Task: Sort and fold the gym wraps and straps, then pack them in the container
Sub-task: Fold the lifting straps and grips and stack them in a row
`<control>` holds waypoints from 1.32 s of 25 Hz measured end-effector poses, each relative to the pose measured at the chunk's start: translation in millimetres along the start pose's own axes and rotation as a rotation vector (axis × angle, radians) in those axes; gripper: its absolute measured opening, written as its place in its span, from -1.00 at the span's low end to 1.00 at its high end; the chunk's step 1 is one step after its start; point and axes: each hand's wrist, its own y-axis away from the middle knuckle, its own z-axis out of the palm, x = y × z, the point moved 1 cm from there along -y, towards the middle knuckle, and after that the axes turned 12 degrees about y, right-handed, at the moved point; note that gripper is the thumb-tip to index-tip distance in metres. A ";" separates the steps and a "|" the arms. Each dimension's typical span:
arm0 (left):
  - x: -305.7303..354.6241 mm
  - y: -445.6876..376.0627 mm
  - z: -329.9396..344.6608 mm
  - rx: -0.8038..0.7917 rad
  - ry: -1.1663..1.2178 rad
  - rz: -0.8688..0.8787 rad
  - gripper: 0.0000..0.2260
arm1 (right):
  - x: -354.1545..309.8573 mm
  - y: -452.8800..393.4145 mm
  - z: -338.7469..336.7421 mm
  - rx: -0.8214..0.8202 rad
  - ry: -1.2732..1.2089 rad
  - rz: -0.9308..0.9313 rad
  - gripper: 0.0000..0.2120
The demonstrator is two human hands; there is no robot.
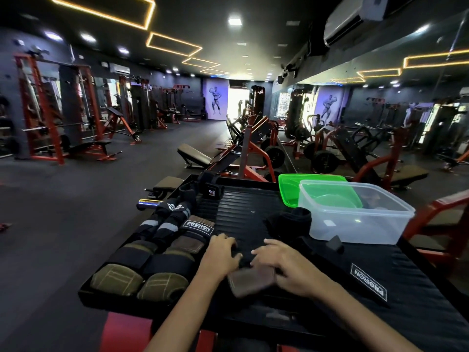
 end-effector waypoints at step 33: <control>9.4 4.5 -0.9 0.066 0.363 -0.282 -0.69 | 23.3 -26.2 27.5 -0.033 -0.069 0.336 -0.91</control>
